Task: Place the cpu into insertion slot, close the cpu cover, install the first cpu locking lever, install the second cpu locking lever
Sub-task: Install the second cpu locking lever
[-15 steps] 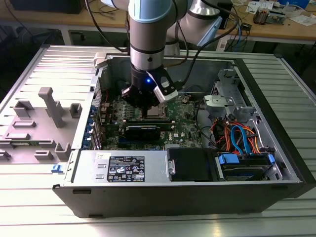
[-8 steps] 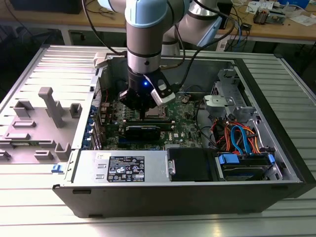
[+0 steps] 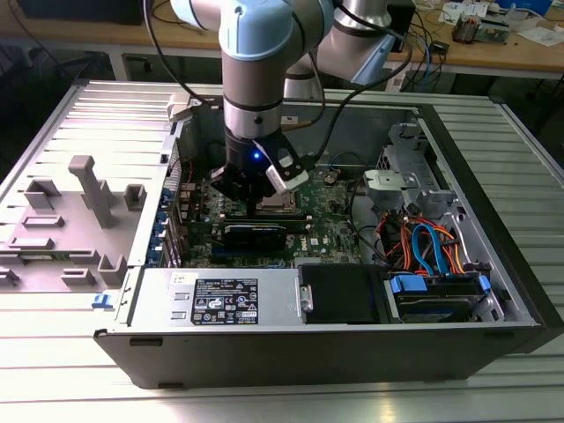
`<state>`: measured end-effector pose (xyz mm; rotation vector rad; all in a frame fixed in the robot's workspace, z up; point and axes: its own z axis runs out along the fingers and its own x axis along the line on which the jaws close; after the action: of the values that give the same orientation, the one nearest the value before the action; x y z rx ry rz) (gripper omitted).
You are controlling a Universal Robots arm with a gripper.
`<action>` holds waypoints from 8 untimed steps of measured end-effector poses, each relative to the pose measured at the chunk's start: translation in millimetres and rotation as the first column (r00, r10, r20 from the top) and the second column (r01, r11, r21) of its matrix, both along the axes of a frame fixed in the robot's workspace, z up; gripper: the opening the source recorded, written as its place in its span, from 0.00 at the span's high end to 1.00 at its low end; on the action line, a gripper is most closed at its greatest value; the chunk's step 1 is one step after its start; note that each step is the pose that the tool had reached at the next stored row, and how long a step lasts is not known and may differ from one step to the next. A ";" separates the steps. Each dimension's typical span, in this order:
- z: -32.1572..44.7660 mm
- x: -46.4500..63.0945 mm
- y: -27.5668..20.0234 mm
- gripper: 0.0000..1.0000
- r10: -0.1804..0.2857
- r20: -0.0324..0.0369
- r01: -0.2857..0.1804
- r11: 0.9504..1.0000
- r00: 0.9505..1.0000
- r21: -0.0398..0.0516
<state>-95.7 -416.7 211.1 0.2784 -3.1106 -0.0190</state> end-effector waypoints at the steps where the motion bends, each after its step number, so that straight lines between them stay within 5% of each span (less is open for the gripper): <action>1: -0.1 -0.3 0.0 0.88 0.000 0.000 0.000 1.000 1.000 0.000; 8: -0.9 -2.0 0.2 0.88 0.004 0.000 -0.004 1.000 1.000 0.001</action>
<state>-97.7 -416.5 210.2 0.2841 -3.1100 -0.0203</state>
